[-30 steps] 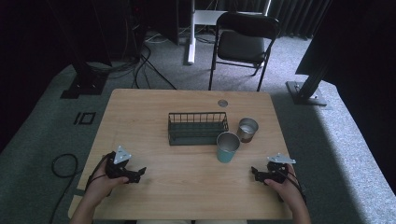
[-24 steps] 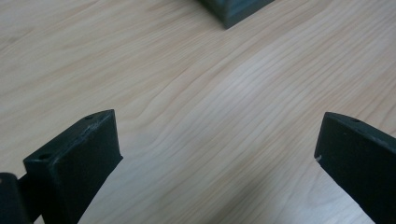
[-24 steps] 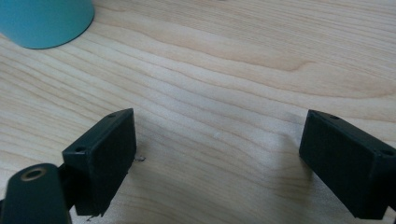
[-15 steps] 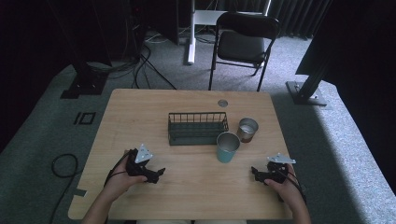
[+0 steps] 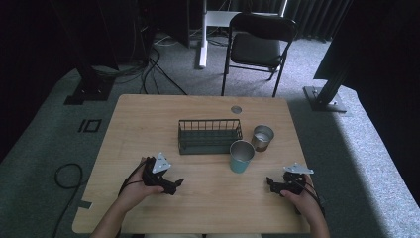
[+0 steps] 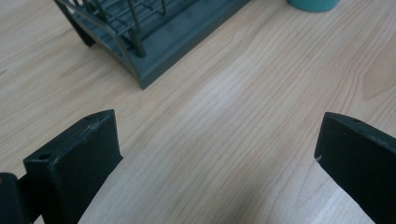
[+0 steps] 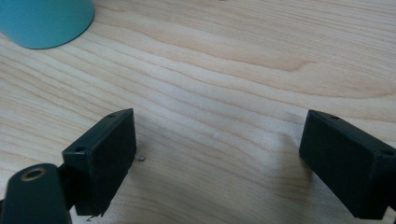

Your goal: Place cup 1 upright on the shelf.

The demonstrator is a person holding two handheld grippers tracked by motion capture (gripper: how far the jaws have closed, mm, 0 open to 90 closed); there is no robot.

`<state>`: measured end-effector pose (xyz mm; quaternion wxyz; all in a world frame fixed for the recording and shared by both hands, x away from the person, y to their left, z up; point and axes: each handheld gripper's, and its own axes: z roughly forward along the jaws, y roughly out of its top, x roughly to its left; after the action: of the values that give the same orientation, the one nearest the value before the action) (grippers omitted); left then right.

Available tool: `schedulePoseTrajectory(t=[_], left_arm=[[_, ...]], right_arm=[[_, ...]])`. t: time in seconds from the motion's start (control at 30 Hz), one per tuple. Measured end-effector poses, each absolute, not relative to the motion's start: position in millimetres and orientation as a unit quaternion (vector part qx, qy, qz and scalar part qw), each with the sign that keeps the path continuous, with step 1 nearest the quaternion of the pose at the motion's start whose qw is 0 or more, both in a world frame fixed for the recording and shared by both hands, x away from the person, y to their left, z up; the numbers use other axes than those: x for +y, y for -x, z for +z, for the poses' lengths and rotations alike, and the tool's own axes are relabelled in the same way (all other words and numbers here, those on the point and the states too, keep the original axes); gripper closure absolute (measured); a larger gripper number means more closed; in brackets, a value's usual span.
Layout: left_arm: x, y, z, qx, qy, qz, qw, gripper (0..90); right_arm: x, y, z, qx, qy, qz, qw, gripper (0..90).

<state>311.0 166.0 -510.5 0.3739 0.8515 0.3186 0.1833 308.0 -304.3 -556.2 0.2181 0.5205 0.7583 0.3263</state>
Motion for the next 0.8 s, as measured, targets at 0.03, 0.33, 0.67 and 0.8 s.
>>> schedulePoseTrajectory(t=[0.03, 0.33, 0.67, 0.8], left_arm=[[164.2, -311.2, -509.2, 0.318, -0.849, 0.183, 0.379, 0.8], [148.3, -312.7, -503.2, 0.303, -0.849, 0.180, 0.393, 0.8], [129.8, -316.0, -497.4, 0.284, -0.850, 0.173, 0.409, 0.8], [120.8, -318.3, -494.6, 0.278, -0.847, 0.172, 0.419, 0.8]], right_arm=[[-304.2, -308.0, -556.2, 0.758, -0.521, 0.326, 0.218, 10.7], [-304.3, -308.0, -556.2, 0.758, -0.521, 0.326, 0.218, 10.6], [-304.2, -308.0, -556.2, 0.758, -0.521, 0.326, 0.218, 10.7], [-304.2, -308.0, -556.2, 0.758, -0.521, 0.326, 0.218, 10.7]])
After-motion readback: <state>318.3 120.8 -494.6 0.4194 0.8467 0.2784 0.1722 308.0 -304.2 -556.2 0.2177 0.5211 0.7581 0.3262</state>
